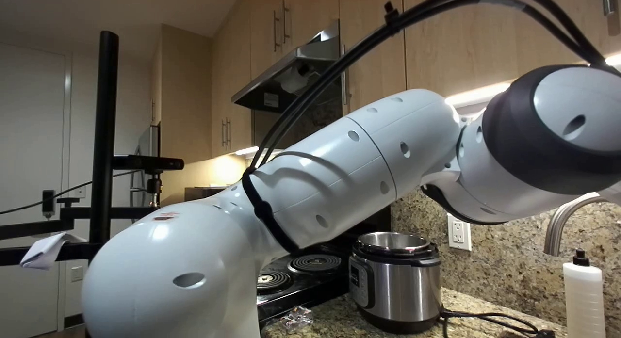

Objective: Uncover the cooker and put the lid on the counter

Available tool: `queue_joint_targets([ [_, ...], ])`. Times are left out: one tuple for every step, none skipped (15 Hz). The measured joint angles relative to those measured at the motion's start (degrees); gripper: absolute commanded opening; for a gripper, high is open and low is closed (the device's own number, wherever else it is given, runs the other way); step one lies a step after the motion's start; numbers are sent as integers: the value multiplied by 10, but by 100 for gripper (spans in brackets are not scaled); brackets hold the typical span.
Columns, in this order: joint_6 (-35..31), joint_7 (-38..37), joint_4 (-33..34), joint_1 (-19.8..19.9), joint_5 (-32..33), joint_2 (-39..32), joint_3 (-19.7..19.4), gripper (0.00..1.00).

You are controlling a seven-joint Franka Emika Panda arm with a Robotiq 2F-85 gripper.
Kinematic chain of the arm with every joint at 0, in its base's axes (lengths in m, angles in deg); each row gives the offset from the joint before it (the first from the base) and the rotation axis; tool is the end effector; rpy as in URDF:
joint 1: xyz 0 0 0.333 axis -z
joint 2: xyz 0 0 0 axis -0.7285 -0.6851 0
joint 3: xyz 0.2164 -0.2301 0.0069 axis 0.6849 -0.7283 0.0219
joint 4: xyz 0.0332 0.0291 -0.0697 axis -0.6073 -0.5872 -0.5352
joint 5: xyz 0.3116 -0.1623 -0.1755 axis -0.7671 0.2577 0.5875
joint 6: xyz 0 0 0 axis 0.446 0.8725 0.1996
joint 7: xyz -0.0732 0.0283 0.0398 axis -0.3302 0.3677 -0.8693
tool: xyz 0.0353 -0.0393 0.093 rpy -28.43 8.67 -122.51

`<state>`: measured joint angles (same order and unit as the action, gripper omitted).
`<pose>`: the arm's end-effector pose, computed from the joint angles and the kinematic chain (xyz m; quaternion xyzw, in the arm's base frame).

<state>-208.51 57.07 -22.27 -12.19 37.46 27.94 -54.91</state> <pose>0.4779 -0.6102 0.1903 0.8023 -0.1942 -0.1390 0.5471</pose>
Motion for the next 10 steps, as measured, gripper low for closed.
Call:
queue_joint_targets([
  [6,4,0,-1,0,0,0,100],
  [10,9,0,-3,0,0,0,100],
  [13,14,0,-4,0,0,0,100],
  [16,19,0,-6,0,0,1,100],
  [17,22,-1,-8,0,1,2,100],
  [18,26,-3,-10,0,2,3,100],
  [19,29,-6,-13,0,5,5,100],
  [19,33,-9,-15,0,9,7,100],
  [20,36,-15,-18,0,13,9,100],
  [20,40,-21,-22,0,19,10,100],
])
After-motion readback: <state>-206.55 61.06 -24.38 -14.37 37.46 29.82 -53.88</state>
